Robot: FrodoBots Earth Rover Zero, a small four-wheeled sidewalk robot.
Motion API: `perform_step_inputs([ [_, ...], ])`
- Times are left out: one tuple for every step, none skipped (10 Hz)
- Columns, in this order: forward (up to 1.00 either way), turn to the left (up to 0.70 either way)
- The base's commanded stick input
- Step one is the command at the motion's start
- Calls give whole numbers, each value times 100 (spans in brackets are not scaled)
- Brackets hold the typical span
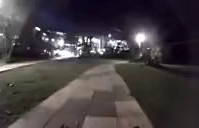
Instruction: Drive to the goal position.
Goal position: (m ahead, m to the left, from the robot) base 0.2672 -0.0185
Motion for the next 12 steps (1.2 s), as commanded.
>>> perform_step_inputs([
  [30, 0],
  [30, 0],
  [30, 0],
  [30, 0],
  [30, 0],
  [30, 0],
  [30, 0],
  [30, 0],
  [30, 0],
  [30, 0],
  [30, 0],
  [30, 0],
])
